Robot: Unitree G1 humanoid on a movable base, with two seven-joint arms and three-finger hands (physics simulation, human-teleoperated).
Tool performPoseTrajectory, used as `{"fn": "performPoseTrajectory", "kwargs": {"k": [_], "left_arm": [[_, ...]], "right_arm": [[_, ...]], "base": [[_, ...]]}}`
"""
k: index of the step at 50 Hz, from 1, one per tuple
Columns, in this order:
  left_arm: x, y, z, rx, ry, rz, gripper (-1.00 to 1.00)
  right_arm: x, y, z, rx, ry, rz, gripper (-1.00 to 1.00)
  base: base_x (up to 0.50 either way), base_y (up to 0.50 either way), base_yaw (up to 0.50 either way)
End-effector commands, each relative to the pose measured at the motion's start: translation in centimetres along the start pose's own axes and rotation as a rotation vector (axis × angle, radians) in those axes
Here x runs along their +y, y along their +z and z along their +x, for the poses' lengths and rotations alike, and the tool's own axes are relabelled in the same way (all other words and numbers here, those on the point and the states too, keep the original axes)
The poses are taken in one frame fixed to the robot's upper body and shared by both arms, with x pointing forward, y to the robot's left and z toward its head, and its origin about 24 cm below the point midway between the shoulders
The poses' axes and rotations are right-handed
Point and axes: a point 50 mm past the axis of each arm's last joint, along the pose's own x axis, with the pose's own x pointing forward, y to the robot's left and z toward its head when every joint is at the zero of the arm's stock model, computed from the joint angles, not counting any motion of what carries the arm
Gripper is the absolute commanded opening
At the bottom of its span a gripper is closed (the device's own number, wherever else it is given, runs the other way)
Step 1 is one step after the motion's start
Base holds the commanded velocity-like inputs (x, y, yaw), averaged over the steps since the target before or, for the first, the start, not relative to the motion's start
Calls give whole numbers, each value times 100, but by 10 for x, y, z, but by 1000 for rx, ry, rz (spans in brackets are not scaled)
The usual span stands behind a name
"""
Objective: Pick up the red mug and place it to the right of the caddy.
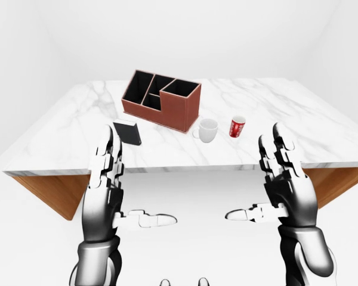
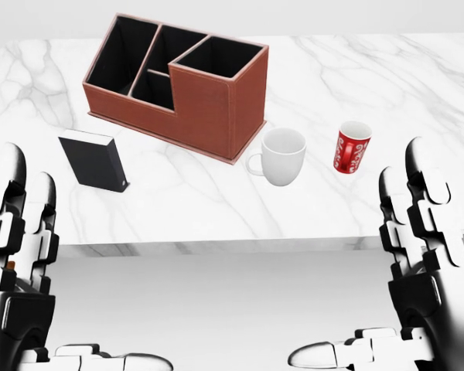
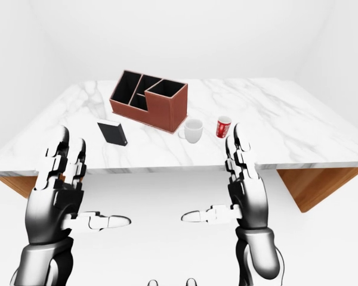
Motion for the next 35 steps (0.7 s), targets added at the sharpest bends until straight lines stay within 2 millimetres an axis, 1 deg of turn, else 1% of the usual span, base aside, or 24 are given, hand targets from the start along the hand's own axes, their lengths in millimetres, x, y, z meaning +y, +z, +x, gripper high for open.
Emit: {"fn": "performPoseTrajectory", "kwargs": {"k": [1,11,19,28,35], "left_arm": [[0,8,-4,-21,-1,-9,100],[-1,13,-7,-33,-3,-12,100],[-2,10,-6,-23,-8,-11,100],[-1,14,-7,-36,-6,-12,100],[0,12,-6,-29,-4,-11,100]], "right_arm": [[-2,22,-12,-63,18,-5,100],[-1,21,-12,-57,19,2,100],[0,20,-13,-51,24,7,100],[1,21,-13,-52,25,6,100],[0,22,-13,-56,22,4,100]], "base": [[50,0,0],[50,0,0],[50,0,0],[50,0,0],[50,0,0]]}}
